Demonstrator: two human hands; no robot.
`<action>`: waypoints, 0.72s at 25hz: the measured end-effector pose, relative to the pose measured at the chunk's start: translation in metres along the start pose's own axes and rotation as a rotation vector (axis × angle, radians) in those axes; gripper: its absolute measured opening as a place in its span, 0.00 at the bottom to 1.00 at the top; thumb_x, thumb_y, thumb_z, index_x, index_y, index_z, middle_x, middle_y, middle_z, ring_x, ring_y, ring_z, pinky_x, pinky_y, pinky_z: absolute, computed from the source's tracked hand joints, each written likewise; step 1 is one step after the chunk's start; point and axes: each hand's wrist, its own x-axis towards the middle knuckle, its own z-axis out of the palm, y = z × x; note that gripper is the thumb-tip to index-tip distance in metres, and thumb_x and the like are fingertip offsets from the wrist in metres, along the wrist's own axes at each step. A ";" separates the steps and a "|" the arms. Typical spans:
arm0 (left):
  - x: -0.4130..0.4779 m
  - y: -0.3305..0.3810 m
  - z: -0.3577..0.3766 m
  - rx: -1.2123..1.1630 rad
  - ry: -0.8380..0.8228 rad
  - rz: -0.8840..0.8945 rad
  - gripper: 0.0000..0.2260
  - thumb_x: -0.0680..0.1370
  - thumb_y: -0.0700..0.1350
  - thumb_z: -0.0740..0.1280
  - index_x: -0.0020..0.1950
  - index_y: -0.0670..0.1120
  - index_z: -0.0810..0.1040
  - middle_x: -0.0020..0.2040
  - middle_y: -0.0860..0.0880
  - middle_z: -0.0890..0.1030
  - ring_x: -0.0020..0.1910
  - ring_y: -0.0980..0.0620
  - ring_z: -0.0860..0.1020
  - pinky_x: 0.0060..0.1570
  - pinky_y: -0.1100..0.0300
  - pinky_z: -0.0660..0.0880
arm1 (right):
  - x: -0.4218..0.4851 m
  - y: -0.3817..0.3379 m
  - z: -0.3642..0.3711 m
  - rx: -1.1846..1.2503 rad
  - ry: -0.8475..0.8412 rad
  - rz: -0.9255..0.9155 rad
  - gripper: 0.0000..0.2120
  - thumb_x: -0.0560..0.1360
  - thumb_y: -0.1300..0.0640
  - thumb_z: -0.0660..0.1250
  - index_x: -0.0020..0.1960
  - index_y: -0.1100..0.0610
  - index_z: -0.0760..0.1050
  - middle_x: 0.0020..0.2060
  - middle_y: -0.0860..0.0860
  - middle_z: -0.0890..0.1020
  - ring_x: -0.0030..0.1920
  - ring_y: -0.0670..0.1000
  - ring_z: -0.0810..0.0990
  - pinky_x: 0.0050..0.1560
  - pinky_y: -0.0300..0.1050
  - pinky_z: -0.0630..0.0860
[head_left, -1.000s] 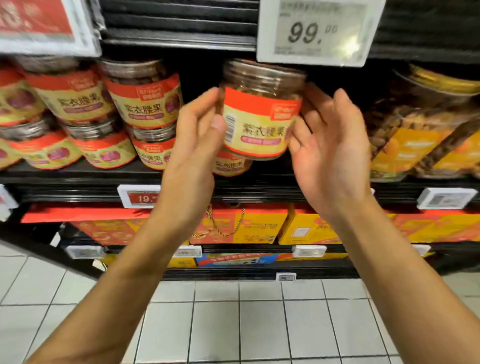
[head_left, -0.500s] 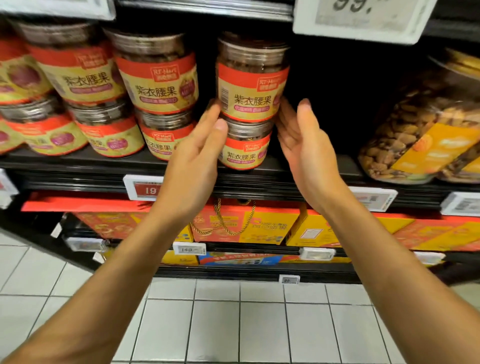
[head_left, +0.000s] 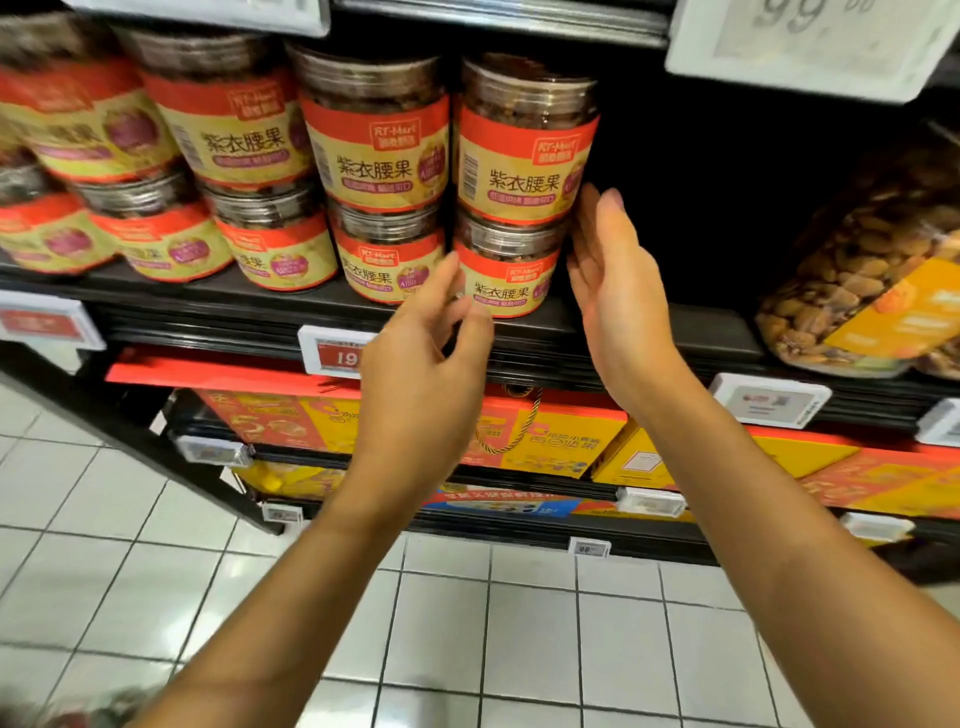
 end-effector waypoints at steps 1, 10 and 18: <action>-0.009 0.000 -0.003 -0.011 -0.010 -0.062 0.17 0.79 0.42 0.63 0.68 0.47 0.72 0.56 0.58 0.79 0.54 0.68 0.77 0.54 0.74 0.71 | -0.004 0.000 -0.001 -0.022 0.066 -0.010 0.08 0.80 0.48 0.52 0.52 0.40 0.70 0.44 0.28 0.75 0.49 0.31 0.75 0.53 0.30 0.68; -0.110 0.098 -0.102 -0.213 0.196 -0.381 0.11 0.77 0.33 0.60 0.44 0.46 0.77 0.36 0.50 0.80 0.32 0.57 0.78 0.38 0.68 0.75 | -0.133 -0.073 0.056 -0.224 -0.253 0.320 0.10 0.80 0.62 0.54 0.48 0.56 0.75 0.41 0.51 0.80 0.40 0.50 0.80 0.44 0.40 0.76; -0.321 0.137 -0.293 -0.307 0.917 -0.518 0.08 0.79 0.35 0.59 0.49 0.38 0.78 0.38 0.45 0.79 0.28 0.60 0.77 0.32 0.71 0.73 | -0.281 -0.119 0.260 -0.141 -0.949 0.443 0.12 0.80 0.62 0.54 0.45 0.57 0.75 0.37 0.50 0.81 0.38 0.51 0.81 0.36 0.36 0.75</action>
